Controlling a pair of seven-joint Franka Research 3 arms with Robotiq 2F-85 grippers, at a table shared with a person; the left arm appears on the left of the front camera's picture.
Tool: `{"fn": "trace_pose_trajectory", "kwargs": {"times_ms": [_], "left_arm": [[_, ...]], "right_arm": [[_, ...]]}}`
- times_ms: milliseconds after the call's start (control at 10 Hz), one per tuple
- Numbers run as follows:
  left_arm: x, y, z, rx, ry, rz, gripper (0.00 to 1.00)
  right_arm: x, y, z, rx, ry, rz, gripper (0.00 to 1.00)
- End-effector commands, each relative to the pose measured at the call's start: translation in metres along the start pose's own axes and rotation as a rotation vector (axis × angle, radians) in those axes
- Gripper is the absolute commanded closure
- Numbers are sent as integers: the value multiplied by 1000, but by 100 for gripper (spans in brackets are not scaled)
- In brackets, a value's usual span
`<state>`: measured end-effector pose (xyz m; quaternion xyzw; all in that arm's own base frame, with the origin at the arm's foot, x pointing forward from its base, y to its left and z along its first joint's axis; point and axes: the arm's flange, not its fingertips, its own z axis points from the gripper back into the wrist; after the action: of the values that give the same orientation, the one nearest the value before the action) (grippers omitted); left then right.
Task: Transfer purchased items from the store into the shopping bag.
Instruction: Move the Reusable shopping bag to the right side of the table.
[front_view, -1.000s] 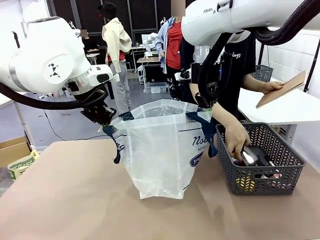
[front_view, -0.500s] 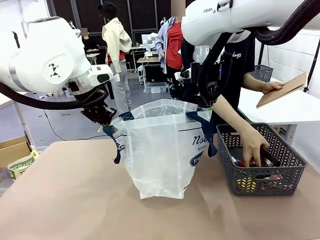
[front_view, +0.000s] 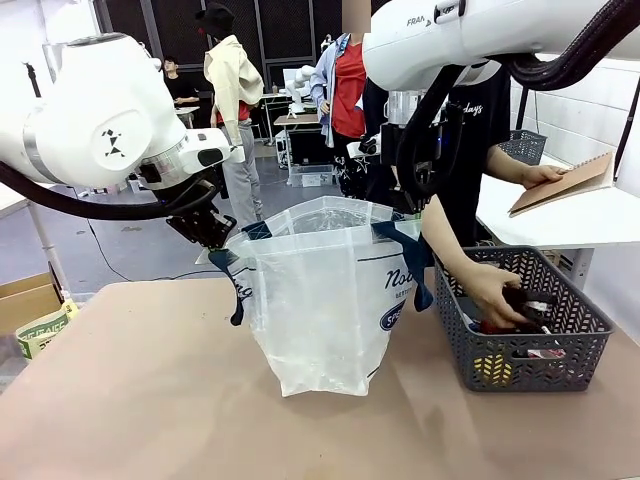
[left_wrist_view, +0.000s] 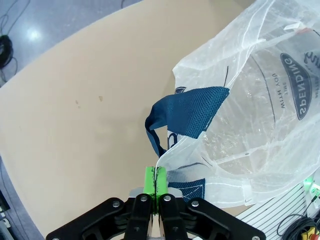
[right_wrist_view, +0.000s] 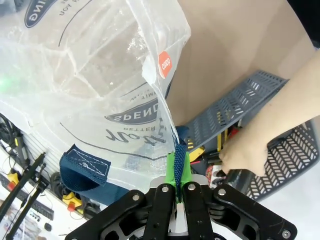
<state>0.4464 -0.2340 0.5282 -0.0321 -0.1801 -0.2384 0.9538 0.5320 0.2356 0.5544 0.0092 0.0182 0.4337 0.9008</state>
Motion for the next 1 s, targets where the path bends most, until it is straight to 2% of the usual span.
{"fn": "trace_pose_trajectory", "kwargs": {"times_ms": [0,900], "left_arm": [[4,1,-3,12,-17,-51,100],[3,-2,-1,1,-6,-37,100]], "right_arm": [[-1,-3,-3,-40,-2,37,100],[1,0,0,-3,-5,16,100]]}}
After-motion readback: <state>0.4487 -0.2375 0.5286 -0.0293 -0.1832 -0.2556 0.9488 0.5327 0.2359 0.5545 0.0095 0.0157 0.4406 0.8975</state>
